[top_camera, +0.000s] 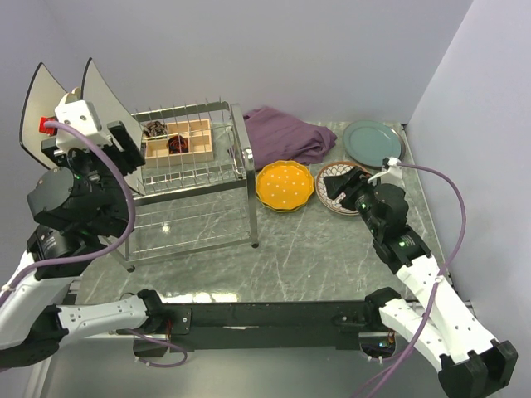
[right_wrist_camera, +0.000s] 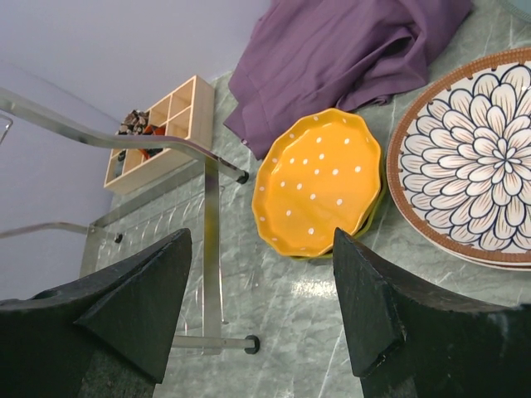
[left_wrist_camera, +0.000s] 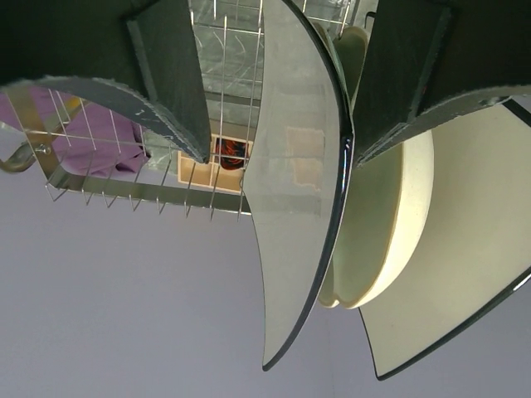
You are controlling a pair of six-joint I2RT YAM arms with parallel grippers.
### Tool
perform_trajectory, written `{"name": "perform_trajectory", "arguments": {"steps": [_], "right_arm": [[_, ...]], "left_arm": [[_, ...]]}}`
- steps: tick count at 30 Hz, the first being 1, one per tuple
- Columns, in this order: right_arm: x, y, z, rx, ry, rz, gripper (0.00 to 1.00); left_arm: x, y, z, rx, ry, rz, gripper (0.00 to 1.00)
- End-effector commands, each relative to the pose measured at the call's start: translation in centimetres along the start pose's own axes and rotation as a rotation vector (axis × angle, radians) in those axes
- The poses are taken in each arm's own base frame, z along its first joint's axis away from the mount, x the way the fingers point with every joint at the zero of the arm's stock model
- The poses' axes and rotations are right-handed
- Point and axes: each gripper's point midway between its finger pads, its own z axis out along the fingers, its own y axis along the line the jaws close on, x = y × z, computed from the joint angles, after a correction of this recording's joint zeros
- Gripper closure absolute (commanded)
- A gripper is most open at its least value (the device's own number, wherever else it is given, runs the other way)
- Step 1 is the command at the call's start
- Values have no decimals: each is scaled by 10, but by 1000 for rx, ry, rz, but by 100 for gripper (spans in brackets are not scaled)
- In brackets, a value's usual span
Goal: Unload the plates from the dish rack
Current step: Unload the plate from the dish rack.
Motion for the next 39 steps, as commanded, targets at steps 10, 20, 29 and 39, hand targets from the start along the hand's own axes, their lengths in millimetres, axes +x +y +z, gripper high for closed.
{"name": "perform_trajectory", "arguments": {"steps": [10, 20, 29, 39], "right_arm": [[-11, 7, -5, -32, -47, -18, 24], [-11, 8, -6, -34, -47, -20, 24], [-11, 9, -7, -41, -46, -21, 24], [-11, 9, -7, -42, -48, -21, 23]], "left_arm": [[-6, 2, 3, -61, -11, 1, 52], [-3, -4, 4, -62, -14, 15, 50], [3, -12, 7, -82, -3, 61, 56], [7, -15, 7, -58, -9, 60, 55]]}}
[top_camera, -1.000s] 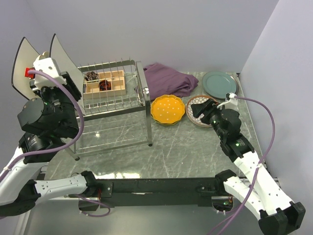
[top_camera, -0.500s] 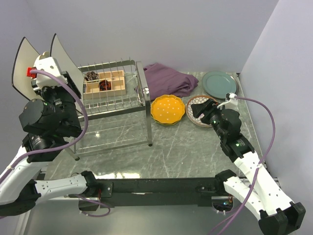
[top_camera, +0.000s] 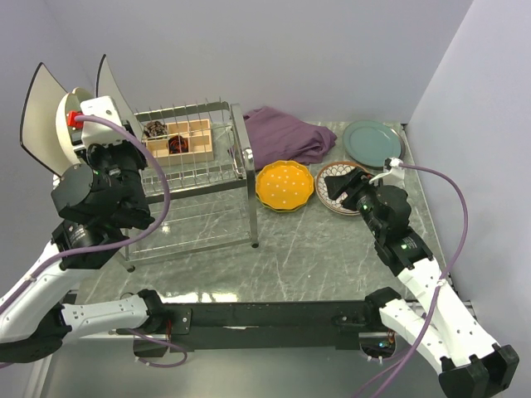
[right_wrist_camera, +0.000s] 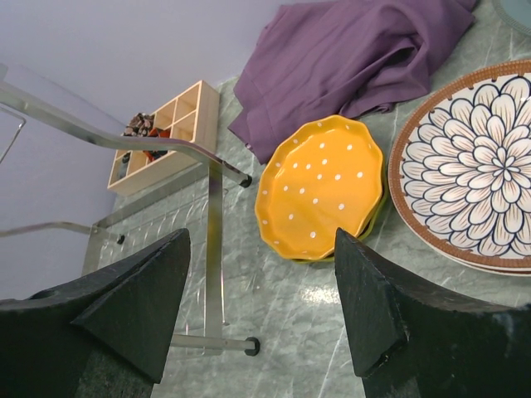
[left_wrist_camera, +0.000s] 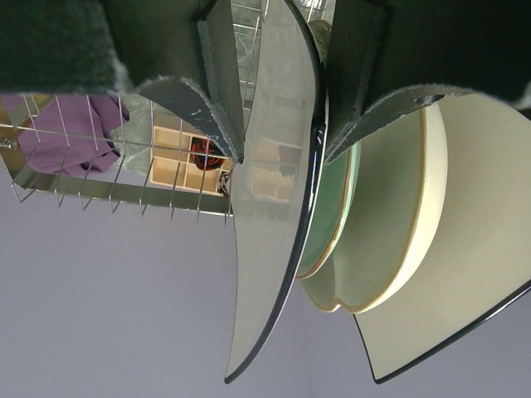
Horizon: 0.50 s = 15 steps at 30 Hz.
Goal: Unload the plates from the dish rack
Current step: Unload the plate from the dish rack.
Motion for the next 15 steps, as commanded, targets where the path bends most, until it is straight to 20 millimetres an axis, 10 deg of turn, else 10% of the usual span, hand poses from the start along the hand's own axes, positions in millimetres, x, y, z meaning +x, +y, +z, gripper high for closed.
{"name": "perform_trajectory", "arguments": {"steps": [1, 15], "right_arm": [[-6, 6, -1, -25, -27, -8, 23], [-8, 5, -3, -24, -36, -10, 23]], "left_arm": [[-2, -5, 1, 19, -12, -17, 55], [4, -12, 2, 34, -21, 2, 60]]}}
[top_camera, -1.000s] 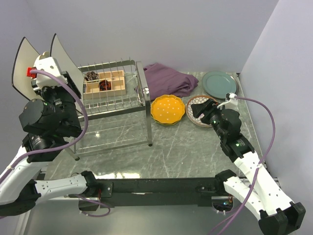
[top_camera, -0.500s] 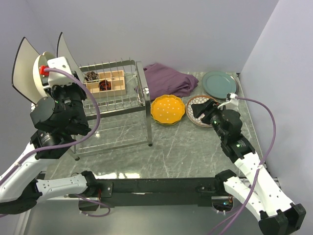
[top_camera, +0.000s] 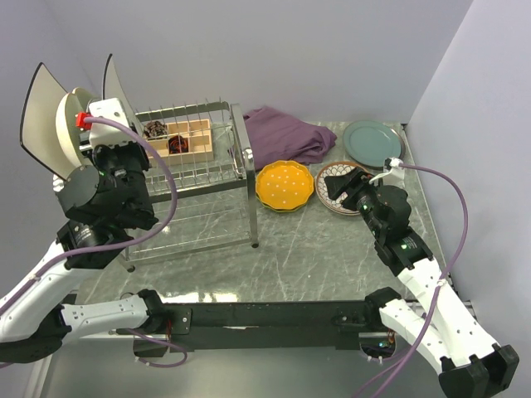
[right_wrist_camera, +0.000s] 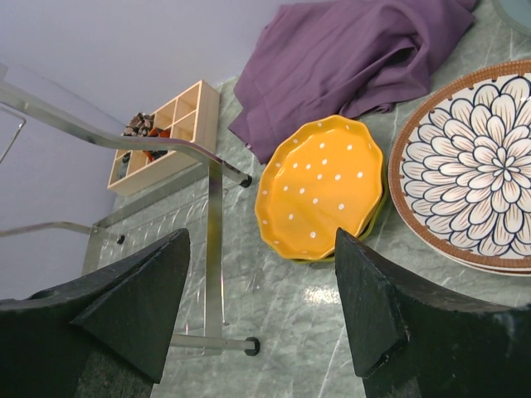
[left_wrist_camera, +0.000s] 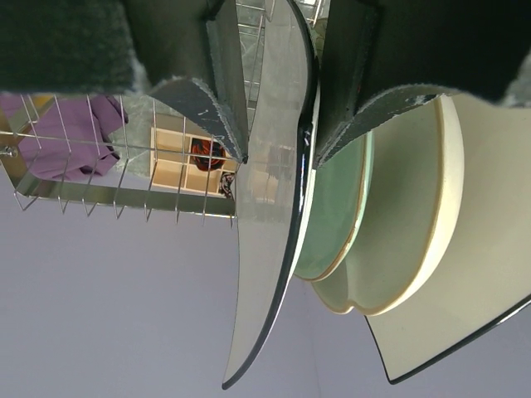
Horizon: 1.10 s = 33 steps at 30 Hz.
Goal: Unload the plates from the dish rack
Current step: Unload the plate from the dish rack.
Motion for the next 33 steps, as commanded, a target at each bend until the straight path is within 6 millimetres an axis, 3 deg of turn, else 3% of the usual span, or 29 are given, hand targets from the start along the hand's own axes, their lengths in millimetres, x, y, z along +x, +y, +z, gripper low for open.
{"name": "perform_trajectory", "arguments": {"steps": [1, 5, 18, 33], "right_arm": [[-7, 6, -2, -25, -31, -12, 23], [-7, 5, -3, -25, -31, -12, 23], [-10, 7, -7, -33, -44, -12, 23], [-11, 7, -9, -36, -50, -11, 22]], "left_arm": [[-1, -5, 2, 15, -14, -17, 61], [0, -8, 3, 23, -16, -16, 65], [-2, -18, 6, 8, -16, -2, 98], [-14, -22, 8, 29, -35, 30, 99]]}}
